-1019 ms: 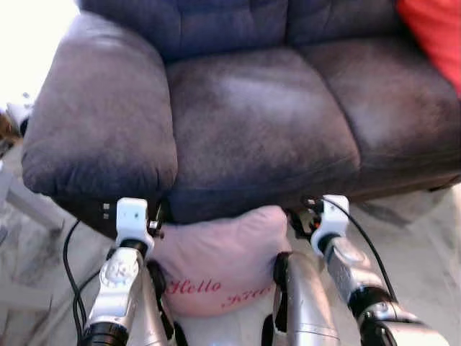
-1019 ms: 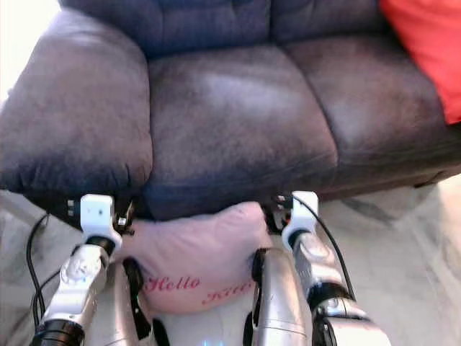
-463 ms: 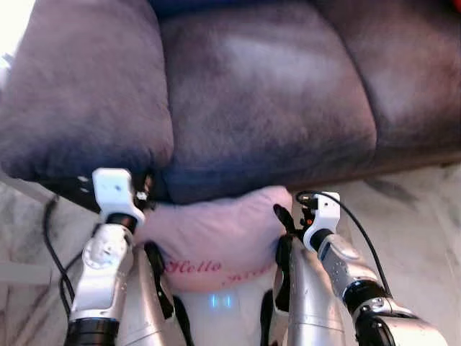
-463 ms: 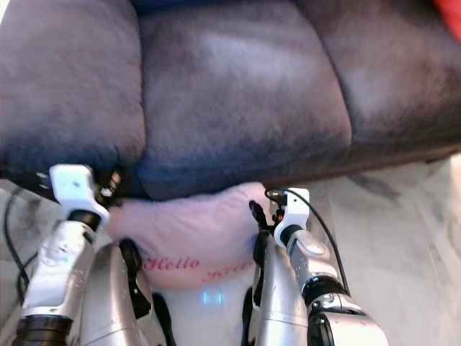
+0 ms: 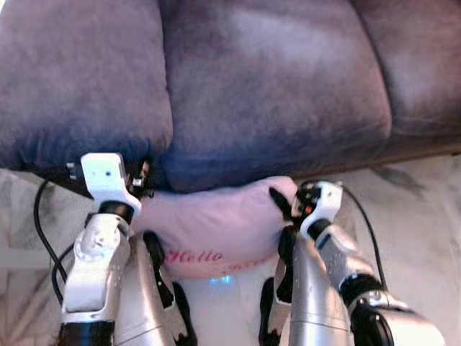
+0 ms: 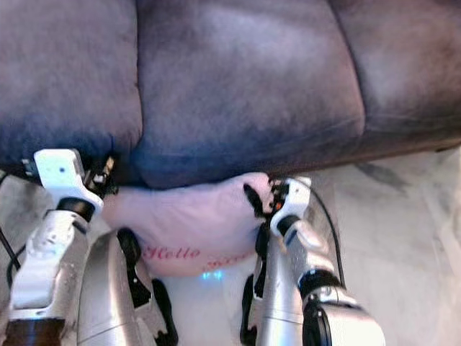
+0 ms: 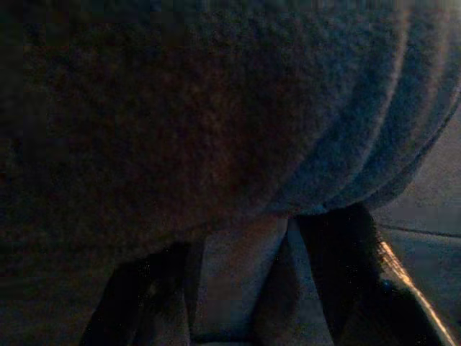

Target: Move the pillow to the sofa from floor

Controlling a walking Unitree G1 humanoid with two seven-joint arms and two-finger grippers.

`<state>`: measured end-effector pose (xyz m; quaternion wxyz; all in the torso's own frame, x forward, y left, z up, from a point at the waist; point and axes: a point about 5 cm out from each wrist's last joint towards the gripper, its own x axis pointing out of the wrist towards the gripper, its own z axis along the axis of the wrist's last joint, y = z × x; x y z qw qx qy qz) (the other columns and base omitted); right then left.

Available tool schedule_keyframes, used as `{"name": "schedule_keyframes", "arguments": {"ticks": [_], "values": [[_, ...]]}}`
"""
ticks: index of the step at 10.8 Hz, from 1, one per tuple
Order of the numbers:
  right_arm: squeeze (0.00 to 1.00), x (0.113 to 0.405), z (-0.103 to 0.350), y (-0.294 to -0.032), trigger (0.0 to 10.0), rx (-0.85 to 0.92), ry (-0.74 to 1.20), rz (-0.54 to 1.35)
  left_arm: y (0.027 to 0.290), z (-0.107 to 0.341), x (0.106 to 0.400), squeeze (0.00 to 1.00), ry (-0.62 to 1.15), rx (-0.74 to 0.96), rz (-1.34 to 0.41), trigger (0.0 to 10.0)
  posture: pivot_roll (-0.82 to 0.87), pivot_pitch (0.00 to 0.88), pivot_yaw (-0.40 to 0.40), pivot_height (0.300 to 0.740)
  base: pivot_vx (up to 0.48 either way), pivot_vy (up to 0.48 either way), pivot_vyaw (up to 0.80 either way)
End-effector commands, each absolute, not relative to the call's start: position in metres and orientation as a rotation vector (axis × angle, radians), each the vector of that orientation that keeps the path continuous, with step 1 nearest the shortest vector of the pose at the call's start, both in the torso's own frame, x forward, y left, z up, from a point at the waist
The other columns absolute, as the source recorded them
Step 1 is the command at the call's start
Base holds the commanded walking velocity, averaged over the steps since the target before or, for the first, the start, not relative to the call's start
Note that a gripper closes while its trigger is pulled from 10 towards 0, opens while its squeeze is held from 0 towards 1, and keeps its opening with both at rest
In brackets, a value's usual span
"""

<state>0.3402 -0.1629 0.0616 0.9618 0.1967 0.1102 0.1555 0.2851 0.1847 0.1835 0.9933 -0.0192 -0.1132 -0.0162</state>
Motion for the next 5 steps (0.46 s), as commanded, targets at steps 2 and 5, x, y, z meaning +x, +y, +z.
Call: {"name": "schedule_keyframes", "arguments": {"ticks": [2,5], "values": [[0.00,0.335,0.054,-0.162,10.0,0.397,0.251,0.319,0.201,0.220,0.271,0.00,-0.368,0.000,0.034,10.0,0.18,0.388,-0.039,0.473,0.000,0.000,0.00],[0.00,0.336,0.053,-0.157,0.0,0.382,0.258,0.333,0.215,0.228,0.269,0.00,-0.368,0.035,0.080,10.0,0.20,0.403,-0.033,0.473,0.000,0.000,0.00]]}}
